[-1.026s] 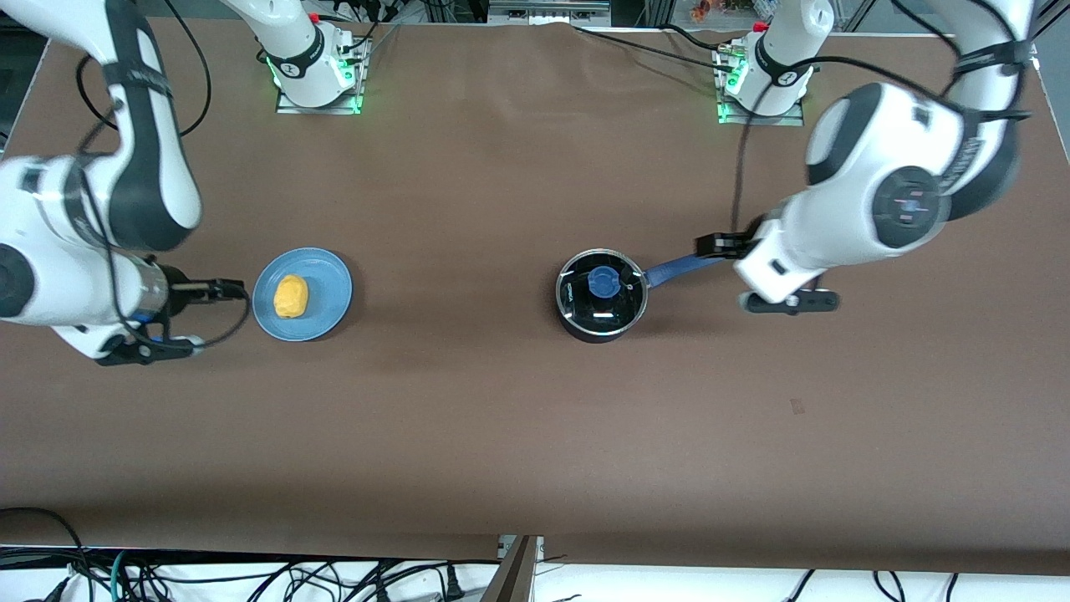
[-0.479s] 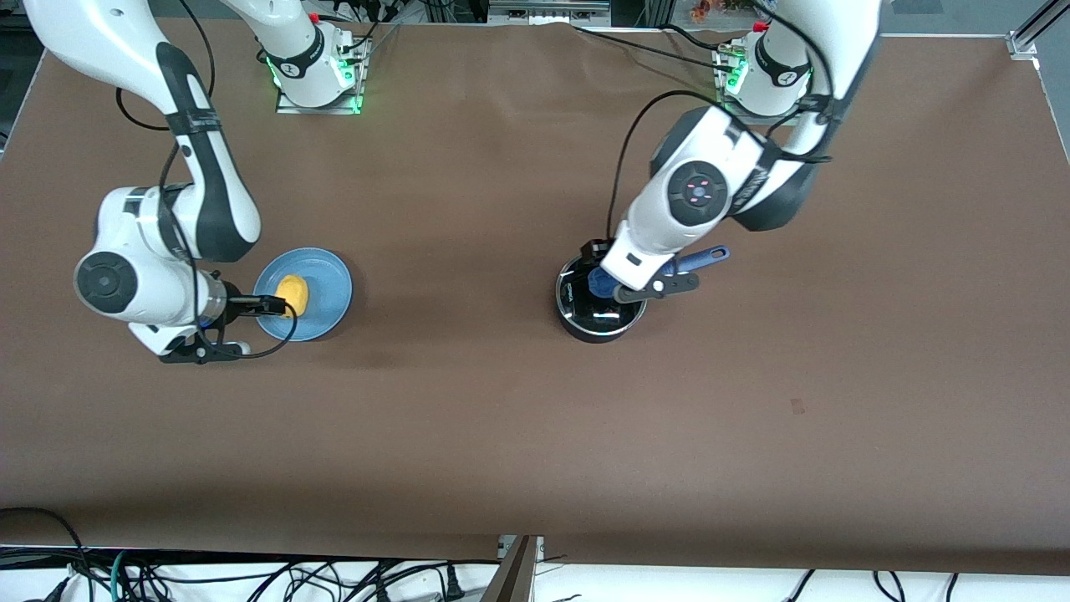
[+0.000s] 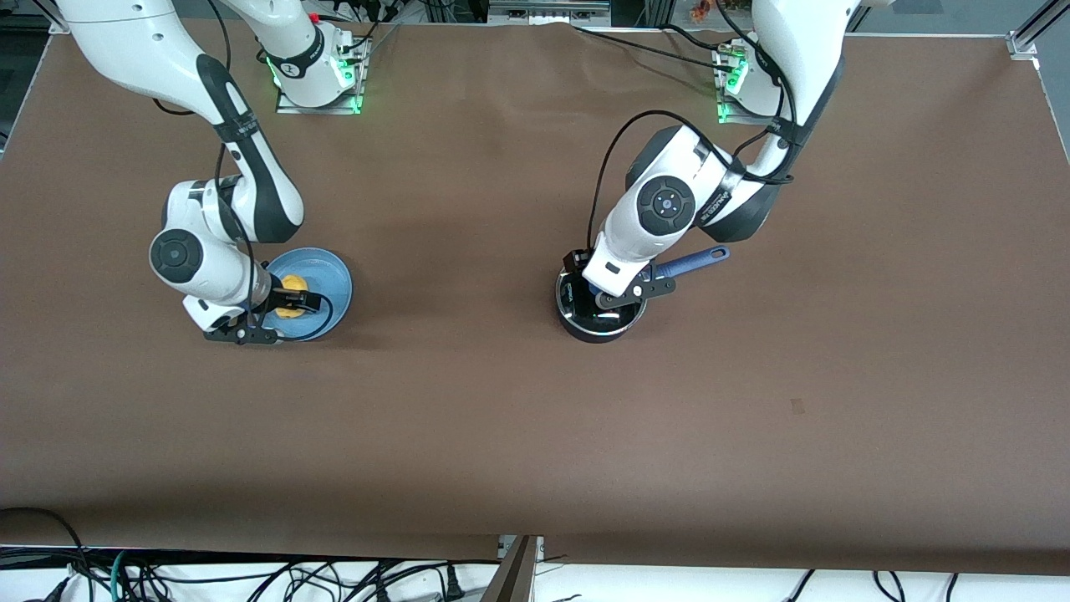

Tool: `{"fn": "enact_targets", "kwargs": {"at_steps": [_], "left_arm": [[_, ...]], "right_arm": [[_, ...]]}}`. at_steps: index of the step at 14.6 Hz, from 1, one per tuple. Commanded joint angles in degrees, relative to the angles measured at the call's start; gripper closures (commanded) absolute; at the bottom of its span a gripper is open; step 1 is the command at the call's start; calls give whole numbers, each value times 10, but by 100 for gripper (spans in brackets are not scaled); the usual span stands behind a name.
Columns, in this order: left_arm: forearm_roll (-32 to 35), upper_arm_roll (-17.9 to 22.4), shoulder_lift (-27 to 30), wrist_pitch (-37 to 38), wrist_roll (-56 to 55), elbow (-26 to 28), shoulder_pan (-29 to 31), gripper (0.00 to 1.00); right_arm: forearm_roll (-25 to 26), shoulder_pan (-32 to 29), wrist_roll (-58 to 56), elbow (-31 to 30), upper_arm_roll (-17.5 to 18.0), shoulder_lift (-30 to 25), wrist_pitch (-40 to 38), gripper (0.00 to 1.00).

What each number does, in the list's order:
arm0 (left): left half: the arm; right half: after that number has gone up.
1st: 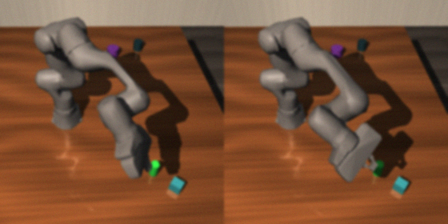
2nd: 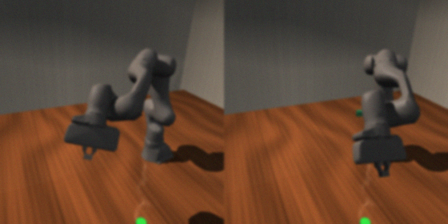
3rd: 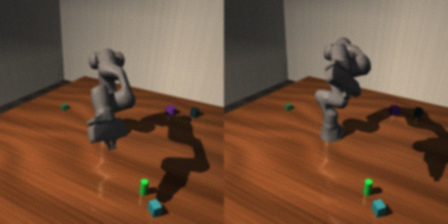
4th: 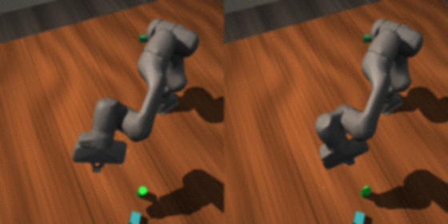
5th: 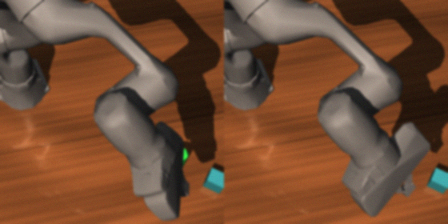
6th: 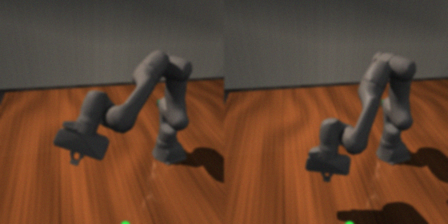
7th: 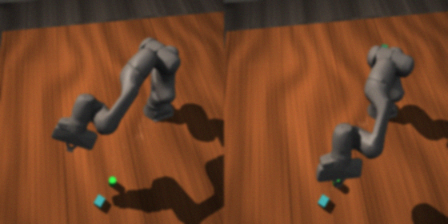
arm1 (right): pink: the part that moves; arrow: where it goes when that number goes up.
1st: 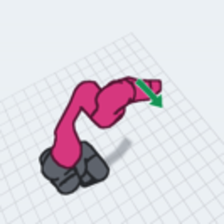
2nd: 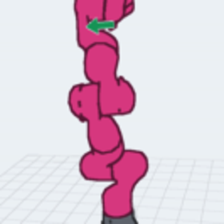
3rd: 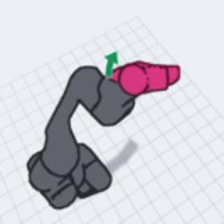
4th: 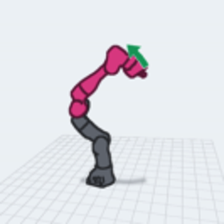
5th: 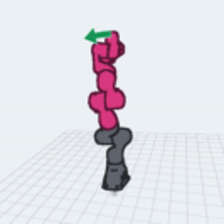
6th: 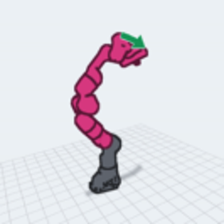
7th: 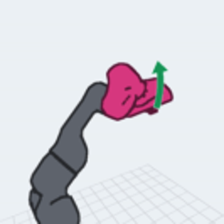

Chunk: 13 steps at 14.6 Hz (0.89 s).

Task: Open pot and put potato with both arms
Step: 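Grasp the potato with the right gripper while the left gripper grasps the knob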

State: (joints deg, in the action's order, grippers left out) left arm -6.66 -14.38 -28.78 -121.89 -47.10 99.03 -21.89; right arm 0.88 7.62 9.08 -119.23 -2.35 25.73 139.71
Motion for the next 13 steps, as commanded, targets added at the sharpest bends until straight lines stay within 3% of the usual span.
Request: {"fn": "enact_targets", "kwargs": {"at_steps": [1,4,7,10,11,13], "left_arm": [[23,6,-12,-19,-16,-8,-9,0],[27,7,-21,-20,-19,-20,-10,0],[27,8,-22,-20,-18,-21,-10,0],[27,8,-26,-20,-18,-23,-10,9],[27,9,-30,-20,-19,-29,-10,10],[27,9,-34,-20,-19,-31,-10,18]], "right_arm": [[-3,-2,8,-42,2,-28,31,0],[-2,-2,5,-69,2,-28,74,0],[-2,-2,-2,-71,2,-28,70,0],[-2,-2,-3,-73,2,-31,70,1],[-2,-2,-3,-73,2,-31,70,6],[-2,-2,-3,-72,2,-31,70,30]]}}
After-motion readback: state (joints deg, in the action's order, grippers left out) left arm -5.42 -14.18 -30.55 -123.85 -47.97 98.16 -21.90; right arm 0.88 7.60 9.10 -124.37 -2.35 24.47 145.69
